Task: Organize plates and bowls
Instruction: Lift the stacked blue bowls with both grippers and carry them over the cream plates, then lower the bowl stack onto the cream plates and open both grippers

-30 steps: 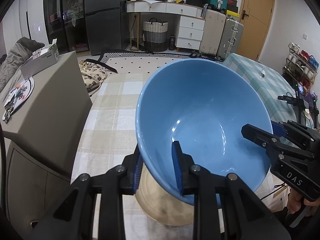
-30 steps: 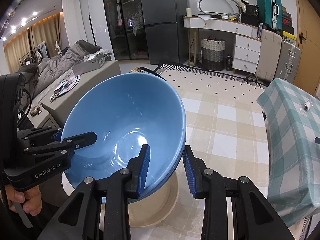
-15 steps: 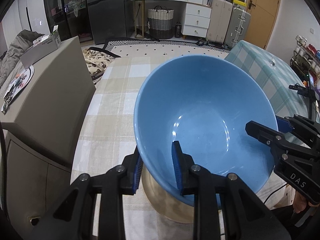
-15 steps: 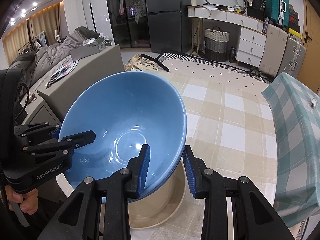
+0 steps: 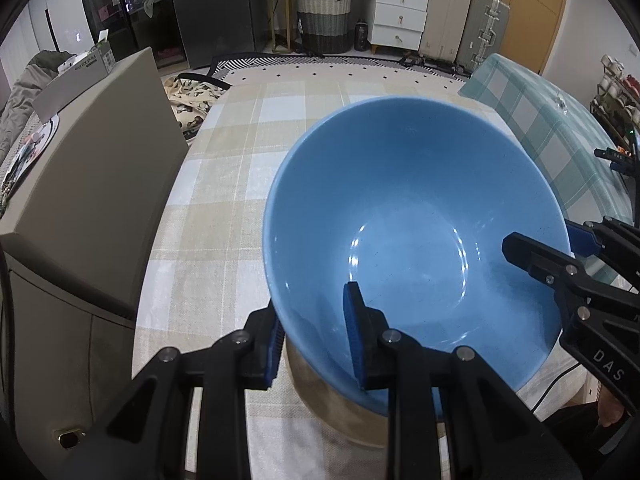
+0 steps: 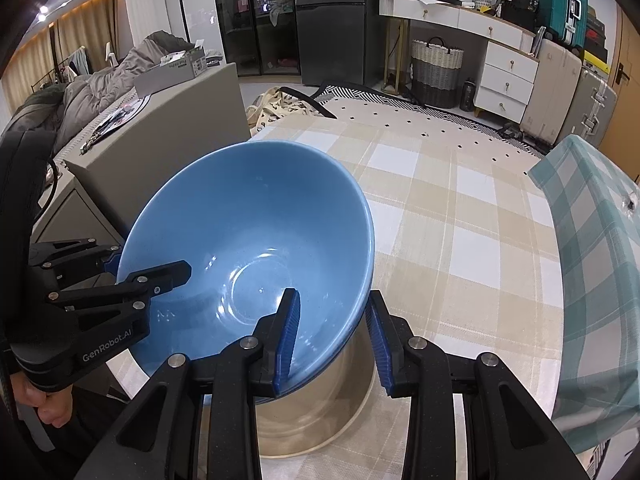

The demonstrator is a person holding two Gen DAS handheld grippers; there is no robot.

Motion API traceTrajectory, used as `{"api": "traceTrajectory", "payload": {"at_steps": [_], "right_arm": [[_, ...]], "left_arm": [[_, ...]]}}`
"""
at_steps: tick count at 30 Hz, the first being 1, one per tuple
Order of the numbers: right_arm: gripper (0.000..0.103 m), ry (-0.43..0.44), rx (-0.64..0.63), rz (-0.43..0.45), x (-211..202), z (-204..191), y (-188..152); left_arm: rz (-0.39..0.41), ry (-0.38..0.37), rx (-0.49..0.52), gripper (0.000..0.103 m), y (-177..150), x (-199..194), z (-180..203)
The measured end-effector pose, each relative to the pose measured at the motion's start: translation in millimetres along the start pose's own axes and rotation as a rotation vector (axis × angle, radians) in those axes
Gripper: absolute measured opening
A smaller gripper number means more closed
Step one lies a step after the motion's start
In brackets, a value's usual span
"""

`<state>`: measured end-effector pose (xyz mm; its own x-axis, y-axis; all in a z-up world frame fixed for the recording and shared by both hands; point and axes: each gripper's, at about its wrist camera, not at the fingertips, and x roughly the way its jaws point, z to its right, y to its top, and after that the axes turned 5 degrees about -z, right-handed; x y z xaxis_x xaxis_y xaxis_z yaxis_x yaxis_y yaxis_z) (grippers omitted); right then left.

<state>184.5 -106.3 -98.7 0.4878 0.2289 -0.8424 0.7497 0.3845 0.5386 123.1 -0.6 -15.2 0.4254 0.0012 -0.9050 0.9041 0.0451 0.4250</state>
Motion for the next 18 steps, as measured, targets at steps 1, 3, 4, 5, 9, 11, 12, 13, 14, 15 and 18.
{"api": "traceTrajectory", "payload": {"at_steps": [1, 3, 4, 5, 9, 11, 12, 13, 14, 15, 18], "right_arm": [[0.034, -0.002, 0.0, -0.003, 2, 1, 0], [0.034, -0.003, 0.002, -0.003, 3, 1, 0], [0.034, -0.003, 0.001, -0.002, 3, 1, 0], [0.034, -0.003, 0.002, -0.002, 4, 2, 0], [0.034, -0.009, 0.007, -0.003, 8, 6, -1], [0.034, -0.016, 0.003, -0.003, 10, 6, -1], [0.034, -0.015, 0.004, 0.0, 10, 7, -1], [0.034, -0.014, 0.007, -0.001, 11, 8, -1], [0.034, -0.015, 0.006, 0.0, 11, 8, -1], [0.034, -0.014, 0.005, 0.005, 11, 8, 0], [0.034, -0.023, 0.001, 0.011, 13, 9, 0]], "left_arm": [[-0.003, 0.003, 0.002, 0.025, -1, 2, 1], [-0.007, 0.01, 0.008, 0.025, -1, 5, 2], [-0.001, 0.013, 0.012, 0.025, -1, 5, 3], [-0.002, 0.013, 0.013, 0.025, 0, 6, 3], [0.006, 0.012, 0.018, 0.025, 1, 7, 4], [0.009, 0.016, 0.023, 0.026, 2, 8, 5], [0.011, 0.016, 0.024, 0.026, 2, 7, 5], [0.013, 0.015, 0.024, 0.026, 2, 8, 5], [0.011, 0.014, 0.021, 0.026, 3, 10, 4], [0.011, 0.015, 0.017, 0.026, 4, 11, 4], [0.015, 0.008, 0.013, 0.026, 7, 13, 3]]}}
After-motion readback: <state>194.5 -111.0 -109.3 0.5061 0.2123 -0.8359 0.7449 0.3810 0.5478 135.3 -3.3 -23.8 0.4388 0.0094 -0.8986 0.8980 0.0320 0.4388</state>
